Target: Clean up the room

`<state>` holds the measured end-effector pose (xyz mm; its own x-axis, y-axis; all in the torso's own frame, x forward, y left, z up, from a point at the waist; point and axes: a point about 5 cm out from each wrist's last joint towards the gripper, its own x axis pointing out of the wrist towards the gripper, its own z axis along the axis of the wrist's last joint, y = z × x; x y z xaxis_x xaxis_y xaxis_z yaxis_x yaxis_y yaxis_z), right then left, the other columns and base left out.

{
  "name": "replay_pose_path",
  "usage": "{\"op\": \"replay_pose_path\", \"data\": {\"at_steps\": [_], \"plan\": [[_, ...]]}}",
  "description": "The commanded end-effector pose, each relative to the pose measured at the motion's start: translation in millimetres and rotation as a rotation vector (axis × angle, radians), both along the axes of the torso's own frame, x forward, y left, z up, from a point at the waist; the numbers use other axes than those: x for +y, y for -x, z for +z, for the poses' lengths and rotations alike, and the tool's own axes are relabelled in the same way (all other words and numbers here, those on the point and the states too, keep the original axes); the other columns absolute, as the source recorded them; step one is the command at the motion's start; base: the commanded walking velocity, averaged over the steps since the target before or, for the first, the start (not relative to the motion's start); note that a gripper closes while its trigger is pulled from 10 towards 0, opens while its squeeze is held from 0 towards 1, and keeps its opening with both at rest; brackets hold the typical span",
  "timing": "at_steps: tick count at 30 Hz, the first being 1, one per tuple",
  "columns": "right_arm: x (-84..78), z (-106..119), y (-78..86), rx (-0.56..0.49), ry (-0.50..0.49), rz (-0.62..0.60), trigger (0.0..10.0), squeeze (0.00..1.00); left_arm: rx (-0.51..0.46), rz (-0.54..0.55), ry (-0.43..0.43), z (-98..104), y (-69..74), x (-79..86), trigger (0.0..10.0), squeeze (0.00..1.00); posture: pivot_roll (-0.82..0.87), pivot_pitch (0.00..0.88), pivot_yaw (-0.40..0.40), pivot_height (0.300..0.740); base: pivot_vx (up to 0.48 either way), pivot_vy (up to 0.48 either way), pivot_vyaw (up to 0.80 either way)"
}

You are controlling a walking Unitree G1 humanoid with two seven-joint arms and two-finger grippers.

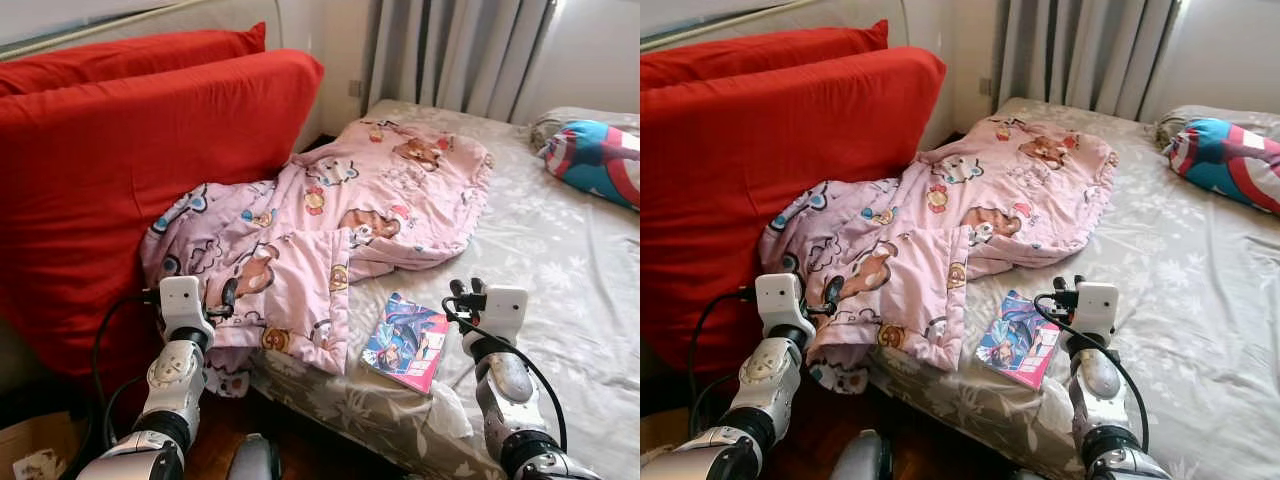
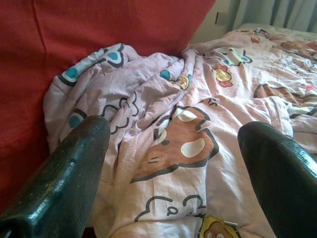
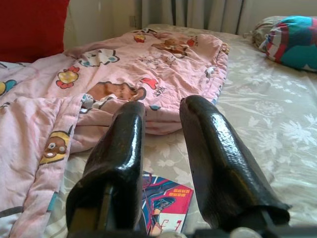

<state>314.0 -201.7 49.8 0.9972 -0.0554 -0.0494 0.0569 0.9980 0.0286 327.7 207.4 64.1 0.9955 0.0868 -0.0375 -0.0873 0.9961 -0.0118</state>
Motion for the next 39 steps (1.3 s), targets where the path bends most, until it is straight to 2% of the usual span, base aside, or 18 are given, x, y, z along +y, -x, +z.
{"op": "replay_pose_path", "data": {"at_steps": [1, 20, 24, 29, 39], "plan": [[2.1, 1.1, -3.3, 0.013, -0.009, 0.006, 10.0, 0.0, -0.005, -0.004, -0.004, 3.7, -2.8, 1.1, 10.0, 0.0, -0.03, 0.0, -0.017, 0.643, 0.0, 0.0, 0.0], [3.8, -1.1, -3.5, 0.034, -0.012, -0.007, 10.0, 0.0, 0.0, -0.007, -0.006, 3.0, -2.6, 0.8, 10.0, 0.0, -0.03, 0.0, -0.017, 0.638, 0.0, 0.0, 0.0], [3.8, -1.6, -3.5, 0.041, -0.011, -0.012, 10.0, 0.0, 0.001, -0.009, -0.007, 3.0, -2.7, 0.7, 10.0, 0.0, -0.03, 0.0, -0.015, 0.618, 0.0, 0.0, 0.0], [3.7, -0.5, -2.3, 0.017, -0.017, -0.011, 10.0, 0.0, 0.001, -0.01, -0.008, 3.2, -2.8, 0.6, 10.0, 0.0, -0.03, 0.0, -0.015, 0.618, 0.0, 0.0, 0.0], [4.6, -3.0, -1.9, 0.037, -0.022, -0.007, 10.0, 0.0, 0.01, -0.011, -0.006, 2.0, -2.6, 0.3, 10.0, 0.0, -0.03, 0.0, -0.015, 0.618, 0.0, 0.0, 0.0]]}}
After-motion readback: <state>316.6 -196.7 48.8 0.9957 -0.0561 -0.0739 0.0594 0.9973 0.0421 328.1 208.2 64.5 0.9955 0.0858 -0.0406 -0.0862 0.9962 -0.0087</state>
